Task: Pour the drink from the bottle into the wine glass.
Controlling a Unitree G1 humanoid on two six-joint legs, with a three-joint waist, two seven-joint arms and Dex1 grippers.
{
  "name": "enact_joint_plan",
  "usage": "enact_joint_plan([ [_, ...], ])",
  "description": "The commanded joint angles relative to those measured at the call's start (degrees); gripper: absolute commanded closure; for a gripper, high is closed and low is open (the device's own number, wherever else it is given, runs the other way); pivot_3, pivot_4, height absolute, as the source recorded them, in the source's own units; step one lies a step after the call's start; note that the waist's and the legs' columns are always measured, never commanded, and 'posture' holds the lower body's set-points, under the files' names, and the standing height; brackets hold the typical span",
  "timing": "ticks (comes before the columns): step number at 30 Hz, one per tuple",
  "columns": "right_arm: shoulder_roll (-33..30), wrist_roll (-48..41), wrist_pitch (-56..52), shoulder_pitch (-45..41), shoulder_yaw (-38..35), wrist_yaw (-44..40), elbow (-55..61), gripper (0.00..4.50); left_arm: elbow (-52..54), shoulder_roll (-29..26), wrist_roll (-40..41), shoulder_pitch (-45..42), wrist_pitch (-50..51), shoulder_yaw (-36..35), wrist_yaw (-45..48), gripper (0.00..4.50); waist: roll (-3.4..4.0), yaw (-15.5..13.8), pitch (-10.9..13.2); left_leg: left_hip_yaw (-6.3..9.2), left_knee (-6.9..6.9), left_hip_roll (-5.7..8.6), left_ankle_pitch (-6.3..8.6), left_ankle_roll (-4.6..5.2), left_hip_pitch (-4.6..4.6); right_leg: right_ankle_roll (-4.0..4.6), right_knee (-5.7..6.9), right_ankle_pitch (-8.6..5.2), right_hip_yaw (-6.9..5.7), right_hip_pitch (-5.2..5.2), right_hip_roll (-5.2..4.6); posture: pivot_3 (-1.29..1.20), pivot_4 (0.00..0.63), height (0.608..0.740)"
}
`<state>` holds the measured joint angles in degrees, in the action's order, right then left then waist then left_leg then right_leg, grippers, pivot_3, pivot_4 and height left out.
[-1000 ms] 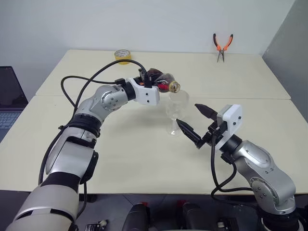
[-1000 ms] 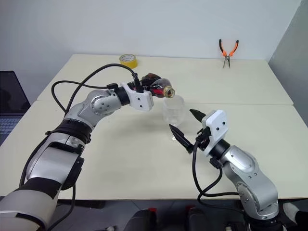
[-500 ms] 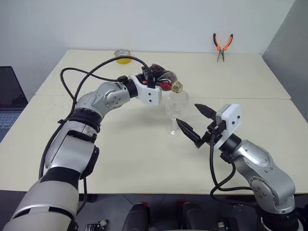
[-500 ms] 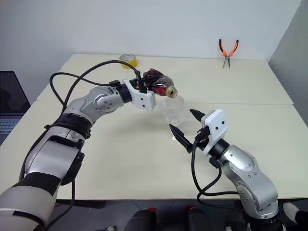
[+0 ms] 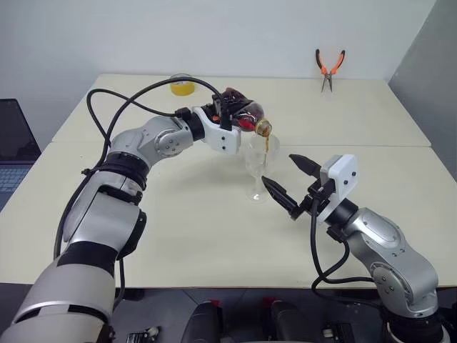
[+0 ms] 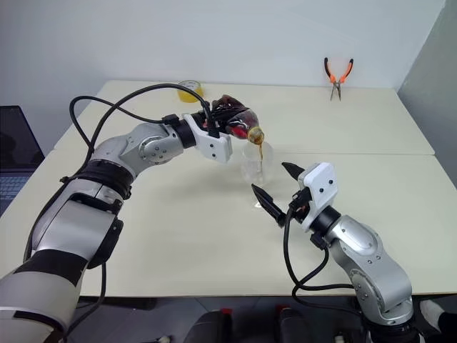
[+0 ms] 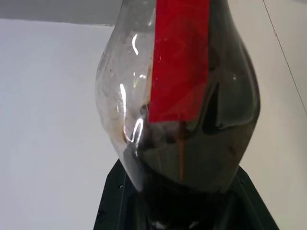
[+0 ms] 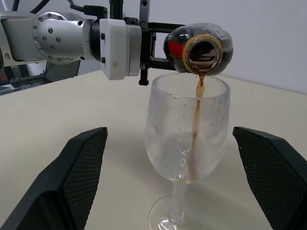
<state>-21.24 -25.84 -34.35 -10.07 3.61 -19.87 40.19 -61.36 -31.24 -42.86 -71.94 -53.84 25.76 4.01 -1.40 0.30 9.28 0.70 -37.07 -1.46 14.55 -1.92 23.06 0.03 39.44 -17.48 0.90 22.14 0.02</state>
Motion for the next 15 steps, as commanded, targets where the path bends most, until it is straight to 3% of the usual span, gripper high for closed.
enact_joint_plan([
  [1,0.2,0.3,1.1,-0.1,-0.1,0.0,1.2,0.0,0.3,-1.0,-0.5,-2.9,-0.7,0.2,-2.8,3.71,0.0,0.0,0.0,0.0,0.0,0.0,0.0,0.0,0.0,0.0,0.0,0.0,0.0,0.01,0.0,0.0,0.15,0.74],
  [15,0.3,0.5,1.1,0.1,0.1,0.1,1.4,0.0,-1.6,-1.7,-2.7,-4.4,-1.0,2.4,-6.2,3.74,0.0,0.0,0.0,-0.08,-0.02,-0.01,-0.02,-0.03,0.0,0.0,0.07,0.0,0.01,0.07,0.0,0.0,0.15,0.74],
])
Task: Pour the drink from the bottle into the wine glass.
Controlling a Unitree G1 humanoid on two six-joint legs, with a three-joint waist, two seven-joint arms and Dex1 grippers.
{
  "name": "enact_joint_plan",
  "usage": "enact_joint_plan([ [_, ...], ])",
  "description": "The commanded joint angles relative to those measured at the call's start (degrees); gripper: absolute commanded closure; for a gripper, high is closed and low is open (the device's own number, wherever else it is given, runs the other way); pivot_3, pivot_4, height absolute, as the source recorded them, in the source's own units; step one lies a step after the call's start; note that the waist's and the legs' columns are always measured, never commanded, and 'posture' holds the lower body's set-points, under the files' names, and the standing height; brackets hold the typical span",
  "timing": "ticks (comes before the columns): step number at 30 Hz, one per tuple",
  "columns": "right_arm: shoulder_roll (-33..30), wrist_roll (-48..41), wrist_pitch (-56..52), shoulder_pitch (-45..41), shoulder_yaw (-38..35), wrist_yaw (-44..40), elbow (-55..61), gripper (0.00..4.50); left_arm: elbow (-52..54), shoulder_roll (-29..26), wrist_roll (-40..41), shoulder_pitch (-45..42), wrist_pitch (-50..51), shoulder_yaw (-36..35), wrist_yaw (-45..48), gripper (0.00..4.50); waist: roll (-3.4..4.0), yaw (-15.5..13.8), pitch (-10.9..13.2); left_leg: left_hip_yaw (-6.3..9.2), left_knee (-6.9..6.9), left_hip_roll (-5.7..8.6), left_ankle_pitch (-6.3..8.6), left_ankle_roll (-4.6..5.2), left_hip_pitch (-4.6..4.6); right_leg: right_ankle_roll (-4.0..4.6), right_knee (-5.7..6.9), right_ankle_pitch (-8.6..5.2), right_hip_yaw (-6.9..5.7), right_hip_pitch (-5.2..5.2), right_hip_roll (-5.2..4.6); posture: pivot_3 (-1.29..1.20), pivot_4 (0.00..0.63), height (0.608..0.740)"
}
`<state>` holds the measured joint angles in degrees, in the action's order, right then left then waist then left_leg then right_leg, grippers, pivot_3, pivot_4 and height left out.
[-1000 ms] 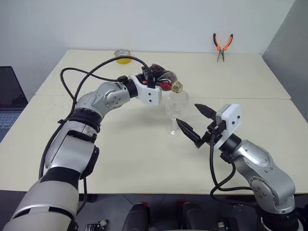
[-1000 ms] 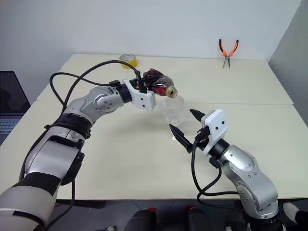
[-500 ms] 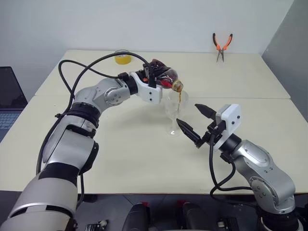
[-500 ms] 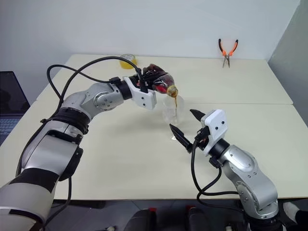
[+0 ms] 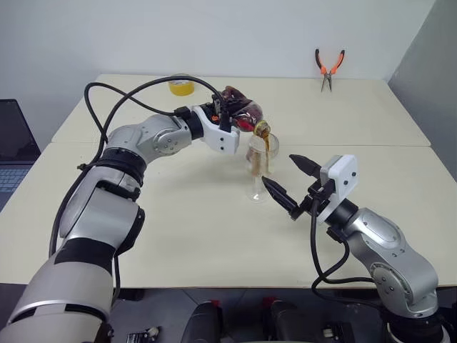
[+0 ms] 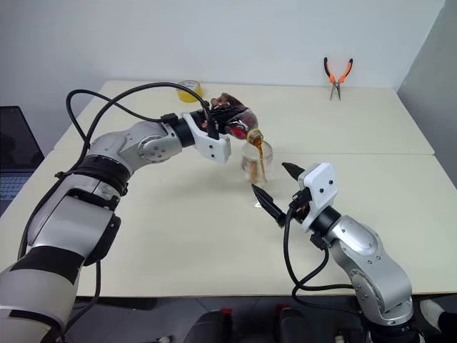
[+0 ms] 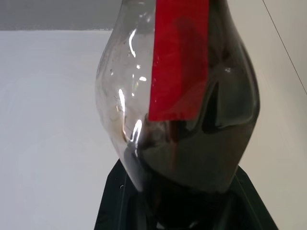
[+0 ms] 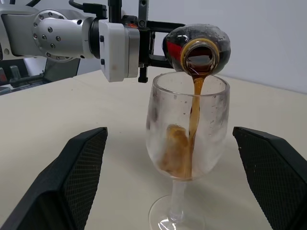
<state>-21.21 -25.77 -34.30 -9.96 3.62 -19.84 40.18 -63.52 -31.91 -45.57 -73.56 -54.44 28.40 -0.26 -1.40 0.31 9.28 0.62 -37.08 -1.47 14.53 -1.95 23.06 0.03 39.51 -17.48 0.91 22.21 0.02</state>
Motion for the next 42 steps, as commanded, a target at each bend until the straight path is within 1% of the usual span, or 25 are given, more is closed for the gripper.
enact_joint_plan([
  [1,0.2,0.4,1.0,-0.1,0.1,0.1,1.4,0.0,0.4,-1.1,-0.2,-2.9,-0.5,-0.1,-2.2,3.74,0.0,0.0,0.0,0.0,0.0,0.0,0.0,0.0,0.0,0.0,0.0,0.0,0.0,0.0,0.0,0.0,0.15,0.74],
  [19,0.1,0.5,1.0,0.6,0.3,0.1,1.8,0.0,0.2,-1.4,-0.2,-4.1,-1.1,0.2,-4.6,3.74,0.0,0.0,0.0,-0.03,-0.01,0.0,-0.06,-0.1,0.0,0.0,0.03,0.0,0.01,0.01,0.0,0.0,0.15,0.74],
  [42,0.3,0.4,1.3,1.0,0.3,-0.3,1.6,0.0,0.1,-2.6,-1.3,-4.1,-0.8,0.5,-5.5,3.74,0.0,0.0,0.0,-0.05,-0.03,0.0,-0.08,-0.14,-0.01,0.0,0.08,0.0,0.02,0.03,-0.01,0.0,0.15,0.74],
])
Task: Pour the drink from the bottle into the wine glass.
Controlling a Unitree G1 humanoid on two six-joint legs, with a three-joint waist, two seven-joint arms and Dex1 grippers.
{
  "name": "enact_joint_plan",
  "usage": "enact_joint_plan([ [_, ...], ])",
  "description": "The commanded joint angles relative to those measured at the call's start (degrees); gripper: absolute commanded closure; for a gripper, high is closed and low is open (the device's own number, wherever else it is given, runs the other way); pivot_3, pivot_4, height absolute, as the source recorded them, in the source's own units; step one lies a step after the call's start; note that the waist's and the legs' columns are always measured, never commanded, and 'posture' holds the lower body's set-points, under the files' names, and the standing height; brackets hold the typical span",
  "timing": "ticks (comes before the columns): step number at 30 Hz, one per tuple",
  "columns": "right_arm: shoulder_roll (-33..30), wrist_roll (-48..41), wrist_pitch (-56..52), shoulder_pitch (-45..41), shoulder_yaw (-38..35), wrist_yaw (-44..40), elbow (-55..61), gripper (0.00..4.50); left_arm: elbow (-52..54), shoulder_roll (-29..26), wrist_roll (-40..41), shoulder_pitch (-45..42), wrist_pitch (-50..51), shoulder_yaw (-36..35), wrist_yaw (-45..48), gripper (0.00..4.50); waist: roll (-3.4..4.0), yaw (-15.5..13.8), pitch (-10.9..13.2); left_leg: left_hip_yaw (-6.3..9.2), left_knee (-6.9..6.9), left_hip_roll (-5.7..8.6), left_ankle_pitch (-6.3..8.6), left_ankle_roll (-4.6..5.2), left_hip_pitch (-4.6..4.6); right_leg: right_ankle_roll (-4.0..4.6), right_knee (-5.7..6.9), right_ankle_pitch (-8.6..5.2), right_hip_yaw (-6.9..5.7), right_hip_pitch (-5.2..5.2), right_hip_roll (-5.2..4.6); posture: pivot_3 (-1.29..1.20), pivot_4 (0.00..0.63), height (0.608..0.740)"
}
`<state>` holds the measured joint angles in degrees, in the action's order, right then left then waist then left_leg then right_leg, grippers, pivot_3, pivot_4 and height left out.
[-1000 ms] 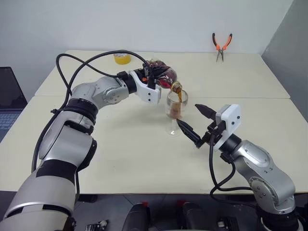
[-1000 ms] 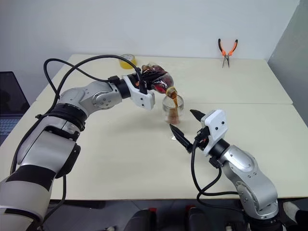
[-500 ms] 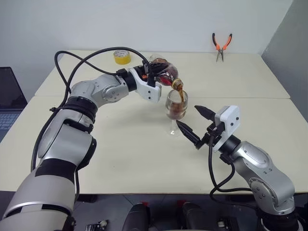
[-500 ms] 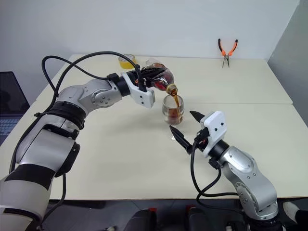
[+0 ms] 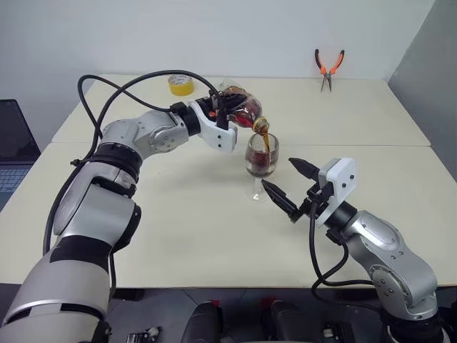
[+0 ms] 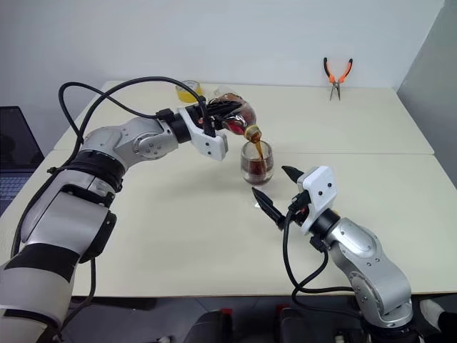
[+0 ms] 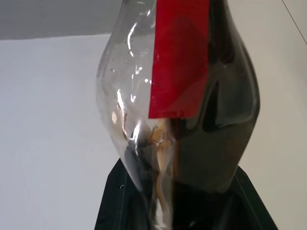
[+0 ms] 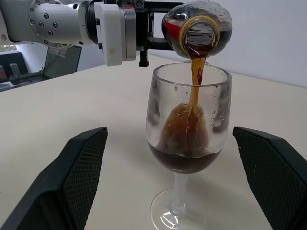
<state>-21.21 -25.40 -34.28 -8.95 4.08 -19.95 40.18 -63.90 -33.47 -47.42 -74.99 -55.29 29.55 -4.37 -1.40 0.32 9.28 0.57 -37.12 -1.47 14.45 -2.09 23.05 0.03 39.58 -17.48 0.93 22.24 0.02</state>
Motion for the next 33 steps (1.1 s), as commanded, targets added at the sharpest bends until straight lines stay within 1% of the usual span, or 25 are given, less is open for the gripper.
enact_joint_plan([
  [1,0.3,0.1,1.3,-0.1,-0.2,-0.2,1.5,0.0,0.5,-1.0,0.5,-2.7,0.1,-0.6,-1.4,3.74,0.0,0.0,0.0,0.0,0.0,0.0,0.0,0.0,0.0,0.0,0.0,0.0,0.0,0.0,0.0,0.0,0.15,0.74],
  [23,0.2,0.1,1.3,-0.4,-0.3,-0.6,1.2,0.0,0.6,-1.3,0.9,-2.7,0.5,-0.9,-1.6,3.74,0.0,0.0,0.0,0.0,-0.07,0.0,0.0,0.0,0.0,0.0,0.09,0.0,0.0,0.01,0.0,0.0,0.15,0.74],
  [27,0.2,0.1,1.3,-0.3,-0.2,-0.5,1.2,0.0,-0.3,0.0,6.8,-1.2,0.0,-3.6,4.7,3.74,0.0,0.0,0.0,0.0,-0.07,0.0,0.0,0.0,0.0,0.0,0.1,0.0,-0.01,0.01,0.0,0.0,0.15,0.74],
  [33,0.0,0.4,1.4,-0.4,-0.1,-0.6,1.2,0.0,1.1,0.2,10.2,0.3,-0.4,-4.3,8.0,3.74,0.0,0.0,0.0,-0.02,-0.08,0.0,0.0,0.0,-0.01,0.0,0.13,0.0,0.01,0.02,0.0,0.0,0.15,0.74],
])
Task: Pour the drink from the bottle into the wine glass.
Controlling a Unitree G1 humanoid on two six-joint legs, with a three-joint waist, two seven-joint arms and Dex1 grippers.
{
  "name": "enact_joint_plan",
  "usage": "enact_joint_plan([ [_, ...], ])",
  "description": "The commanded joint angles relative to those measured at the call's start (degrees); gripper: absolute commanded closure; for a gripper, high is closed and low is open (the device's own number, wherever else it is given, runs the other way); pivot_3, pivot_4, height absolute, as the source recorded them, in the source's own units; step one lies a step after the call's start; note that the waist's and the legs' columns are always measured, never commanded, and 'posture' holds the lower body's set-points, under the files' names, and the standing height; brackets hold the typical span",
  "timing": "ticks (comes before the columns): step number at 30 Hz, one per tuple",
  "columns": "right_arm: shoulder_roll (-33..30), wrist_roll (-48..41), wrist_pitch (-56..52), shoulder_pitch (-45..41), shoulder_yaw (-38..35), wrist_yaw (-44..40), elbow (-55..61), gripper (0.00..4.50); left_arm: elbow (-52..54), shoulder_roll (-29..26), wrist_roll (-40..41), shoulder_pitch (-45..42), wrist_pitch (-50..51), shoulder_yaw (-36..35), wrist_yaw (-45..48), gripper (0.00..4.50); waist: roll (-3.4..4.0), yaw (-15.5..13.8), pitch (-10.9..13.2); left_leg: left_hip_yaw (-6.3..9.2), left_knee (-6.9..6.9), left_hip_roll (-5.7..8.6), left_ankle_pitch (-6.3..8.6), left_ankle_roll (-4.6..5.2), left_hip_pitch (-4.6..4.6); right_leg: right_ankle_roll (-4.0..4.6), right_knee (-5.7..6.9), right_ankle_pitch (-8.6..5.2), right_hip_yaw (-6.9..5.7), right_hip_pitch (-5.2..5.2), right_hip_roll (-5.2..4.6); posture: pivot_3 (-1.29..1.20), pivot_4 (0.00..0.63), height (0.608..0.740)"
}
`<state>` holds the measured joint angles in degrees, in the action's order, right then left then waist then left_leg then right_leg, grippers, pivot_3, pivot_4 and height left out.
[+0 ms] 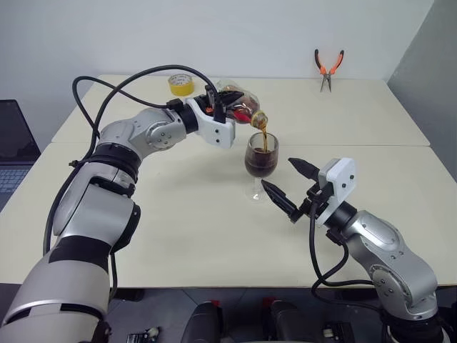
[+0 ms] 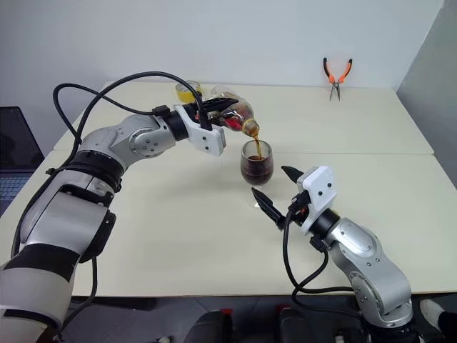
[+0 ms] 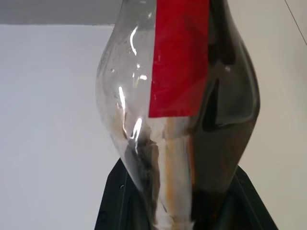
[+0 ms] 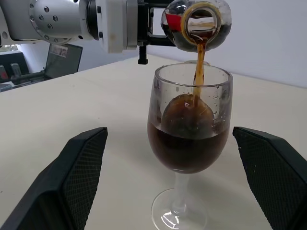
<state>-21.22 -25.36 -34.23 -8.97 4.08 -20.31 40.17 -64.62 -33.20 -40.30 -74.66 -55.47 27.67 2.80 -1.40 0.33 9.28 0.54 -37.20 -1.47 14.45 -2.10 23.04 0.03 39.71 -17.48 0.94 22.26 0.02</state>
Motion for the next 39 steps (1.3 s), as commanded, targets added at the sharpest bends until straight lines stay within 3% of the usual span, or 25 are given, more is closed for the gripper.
enact_joint_plan([
  [1,0.0,0.4,1.4,-0.4,0.0,-0.4,1.1,0.0,2.0,0.0,3.9,0.3,-0.3,-2.7,1.6,3.74,0.0,0.0,0.0,0.0,0.0,0.0,0.0,0.0,0.0,0.0,0.01,0.0,0.0,0.0,0.0,0.0,0.15,0.74],
  [12,-1.0,2.2,3.0,-0.5,1.2,-2.3,1.2,0.0,5.6,1.5,13.6,5.1,1.8,-7.3,10.4,3.75,0.0,0.1,0.0,0.02,-0.08,0.0,0.0,0.0,0.0,0.0,0.09,0.0,-0.01,0.0,0.0,0.0,0.15,0.74],
  [23,-4.2,-0.7,2.4,0.5,1.8,-7.5,5.0,0.0,20.8,5.3,33.1,21.8,23.9,-20.4,20.0,3.76,0.01,0.5,0.0,0.09,-0.36,-0.08,0.03,0.05,0.05,0.01,0.22,-0.01,0.04,-0.01,0.01,0.0,0.15,0.74],
  [29,-5.4,-3.1,1.4,0.3,1.2,-9.1,5.8,0.0,31.4,8.5,42.9,32.1,43.4,-31.0,15.0,3.76,0.0,0.6,0.0,0.36,-0.74,-0.1,0.1,0.17,0.34,0.01,0.26,-0.01,-0.05,0.0,0.0,0.0,0.15,0.74],
  [39,-5.2,-6.6,0.9,-1.7,-0.1,-9.8,5.3,0.0,34.7,12.5,48.7,39.4,53.9,-40.8,6.0,3.76,-0.06,0.0,0.0,0.45,-0.76,-0.04,0.12,0.2,0.4,0.0,0.25,-0.01,-0.11,-0.01,-0.04,0.0,0.15,0.74],
])
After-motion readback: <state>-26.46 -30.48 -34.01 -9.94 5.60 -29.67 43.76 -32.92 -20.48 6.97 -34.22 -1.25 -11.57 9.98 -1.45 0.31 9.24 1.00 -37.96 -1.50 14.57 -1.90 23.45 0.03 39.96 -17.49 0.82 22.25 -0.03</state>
